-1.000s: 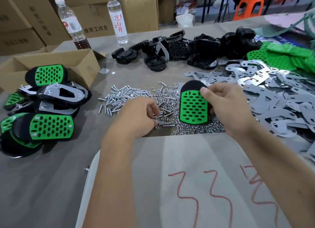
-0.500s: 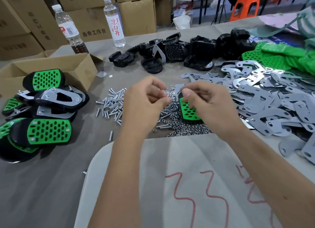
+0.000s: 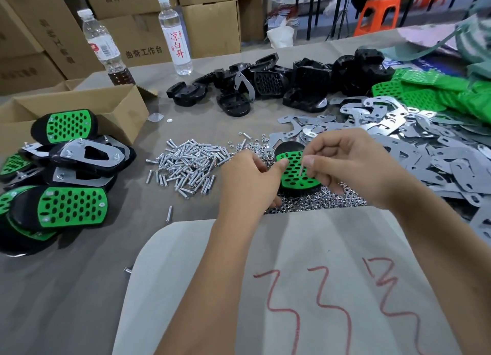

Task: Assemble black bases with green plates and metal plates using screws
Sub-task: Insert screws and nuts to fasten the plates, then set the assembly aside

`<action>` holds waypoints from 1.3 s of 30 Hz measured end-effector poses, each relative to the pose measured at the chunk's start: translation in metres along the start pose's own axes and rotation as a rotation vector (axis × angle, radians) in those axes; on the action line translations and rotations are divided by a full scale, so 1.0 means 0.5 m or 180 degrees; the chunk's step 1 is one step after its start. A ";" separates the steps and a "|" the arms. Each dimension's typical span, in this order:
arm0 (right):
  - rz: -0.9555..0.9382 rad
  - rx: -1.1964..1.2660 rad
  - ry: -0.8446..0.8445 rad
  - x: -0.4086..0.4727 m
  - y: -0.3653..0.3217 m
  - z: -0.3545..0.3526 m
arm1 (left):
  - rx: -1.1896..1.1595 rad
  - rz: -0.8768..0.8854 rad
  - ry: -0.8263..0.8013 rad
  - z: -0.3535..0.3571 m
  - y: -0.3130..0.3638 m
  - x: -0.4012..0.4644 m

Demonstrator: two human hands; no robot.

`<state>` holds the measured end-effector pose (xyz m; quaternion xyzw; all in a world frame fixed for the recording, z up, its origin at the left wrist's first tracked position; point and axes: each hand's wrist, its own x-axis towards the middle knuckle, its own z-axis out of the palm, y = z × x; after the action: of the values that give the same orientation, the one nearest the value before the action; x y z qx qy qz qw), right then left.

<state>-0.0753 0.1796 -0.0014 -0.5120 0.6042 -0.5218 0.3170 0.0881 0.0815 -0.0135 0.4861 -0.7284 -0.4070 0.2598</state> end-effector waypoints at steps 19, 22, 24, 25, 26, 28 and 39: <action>-0.0076 -0.1243 -0.0043 0.001 0.001 0.005 | -0.1328 -0.0451 -0.0256 0.022 0.009 0.002; -0.0242 -0.1152 -0.0011 0.003 0.000 0.005 | -0.1519 -0.0511 -0.0305 0.026 0.009 -0.001; -0.0296 -0.1111 -0.0025 0.004 0.000 0.004 | -0.1574 -0.0520 -0.0306 0.029 0.008 -0.002; -0.0338 -0.1098 -0.0017 0.003 -0.001 0.004 | -0.1583 -0.0503 -0.0258 0.030 0.007 -0.002; -0.0414 -0.1114 0.0017 0.002 -0.002 0.006 | -0.1598 -0.0486 -0.0191 0.032 0.007 -0.001; -0.0682 -0.1300 0.0147 0.000 -0.008 0.013 | -0.1669 -0.0428 -0.0040 0.032 0.009 0.000; -0.0906 -0.2140 0.0439 0.005 -0.015 0.072 | -0.1055 0.0297 0.0960 0.001 0.017 0.002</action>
<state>-0.0411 0.1667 -0.0032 -0.6300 0.6846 -0.3663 0.0140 0.0833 0.0823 -0.0066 0.4578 -0.6263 -0.4314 0.4606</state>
